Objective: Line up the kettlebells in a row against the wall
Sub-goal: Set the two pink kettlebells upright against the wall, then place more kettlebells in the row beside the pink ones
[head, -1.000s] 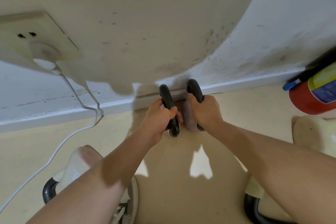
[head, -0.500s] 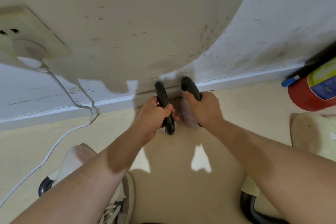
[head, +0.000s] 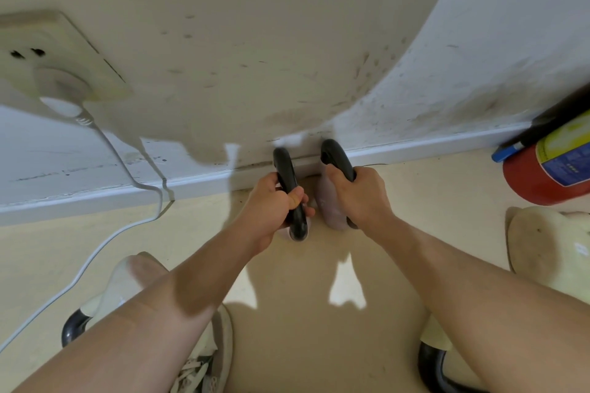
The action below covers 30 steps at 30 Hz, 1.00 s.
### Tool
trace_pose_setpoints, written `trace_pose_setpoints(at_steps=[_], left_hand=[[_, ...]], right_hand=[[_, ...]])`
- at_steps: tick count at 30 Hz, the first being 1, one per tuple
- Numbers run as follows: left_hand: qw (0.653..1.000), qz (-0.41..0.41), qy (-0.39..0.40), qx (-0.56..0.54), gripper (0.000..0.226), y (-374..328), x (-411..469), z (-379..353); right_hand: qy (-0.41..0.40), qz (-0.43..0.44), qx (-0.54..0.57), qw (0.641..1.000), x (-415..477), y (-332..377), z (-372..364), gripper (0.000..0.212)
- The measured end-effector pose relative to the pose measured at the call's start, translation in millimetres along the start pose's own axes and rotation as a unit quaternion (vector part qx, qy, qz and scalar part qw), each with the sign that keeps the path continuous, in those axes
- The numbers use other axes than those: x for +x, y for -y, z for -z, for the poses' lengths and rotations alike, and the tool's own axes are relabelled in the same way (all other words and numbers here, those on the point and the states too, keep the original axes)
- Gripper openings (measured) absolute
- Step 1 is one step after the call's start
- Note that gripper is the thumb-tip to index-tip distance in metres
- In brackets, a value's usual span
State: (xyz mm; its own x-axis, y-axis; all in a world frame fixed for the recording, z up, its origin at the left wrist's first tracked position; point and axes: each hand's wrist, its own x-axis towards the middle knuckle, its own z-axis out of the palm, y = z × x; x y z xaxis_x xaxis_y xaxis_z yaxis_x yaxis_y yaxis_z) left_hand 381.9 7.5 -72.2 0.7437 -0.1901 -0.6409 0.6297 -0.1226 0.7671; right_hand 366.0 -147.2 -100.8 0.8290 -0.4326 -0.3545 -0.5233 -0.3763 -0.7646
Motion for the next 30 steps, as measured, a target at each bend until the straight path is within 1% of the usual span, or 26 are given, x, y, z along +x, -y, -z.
trace_pose_setpoints(at_steps=[3,6,9,10,12,14,16,18,20,23,25,28,29,30], left_hand=[[1.0,0.001,0.007,0.013,0.026,0,-1,1],[0.997,-0.012,0.009,0.072,0.028,3,-1,7],[0.983,-0.033,-0.006,0.179,0.028,4,-8,15],[0.973,-0.039,-0.008,0.228,0.029,3,-11,17],[0.947,-0.046,0.012,0.318,0.033,-1,-20,19],[0.904,-0.063,0.041,0.421,0.033,-10,-29,21],[0.858,-0.087,0.05,0.504,0.031,-23,-44,26],[0.827,-0.109,0.058,0.549,0.031,-36,-65,32],[0.79,-0.137,0.07,0.593,0.03,-49,-93,35],[0.699,-0.157,0.087,0.692,0.032,-70,-140,34],[0.645,-0.163,0.083,0.742,0.032,-82,-169,36],[0.588,-0.188,0.063,0.784,0.032,-96,-214,38],[0.572,-0.197,0.054,0.794,0.031,-100,-230,38],[0.556,-0.208,0.042,0.803,0.031,-103,-247,36]], right_hand=[[0.006,-0.008,-0.001,1.0,2,-1,-1,0.042],[0.019,-0.01,0.005,1.0,4,-2,-1,0.041],[0.036,-0.012,0.005,0.999,4,-1,2,0.04],[0.048,-0.012,0.0,0.999,4,-1,3,0.039],[0.078,-0.007,-0.016,0.997,3,1,7,0.038],[0.09,0.009,-0.044,0.995,-3,4,15,0.04],[0.086,0.019,-0.079,0.993,-16,7,23,0.036],[0.079,0.024,-0.119,0.989,-34,7,30,0.032],[0.074,0.029,-0.146,0.986,-54,10,37,0.036],[0.093,0.038,-0.145,0.984,-85,20,47,0.045],[0.101,0.046,-0.148,0.983,-108,25,53,0.047],[0.132,0.058,-0.172,0.975,-151,33,66,0.034],[0.147,0.063,-0.171,0.972,-169,37,72,0.029],[0.16,0.069,-0.158,0.972,-187,42,77,0.028]])
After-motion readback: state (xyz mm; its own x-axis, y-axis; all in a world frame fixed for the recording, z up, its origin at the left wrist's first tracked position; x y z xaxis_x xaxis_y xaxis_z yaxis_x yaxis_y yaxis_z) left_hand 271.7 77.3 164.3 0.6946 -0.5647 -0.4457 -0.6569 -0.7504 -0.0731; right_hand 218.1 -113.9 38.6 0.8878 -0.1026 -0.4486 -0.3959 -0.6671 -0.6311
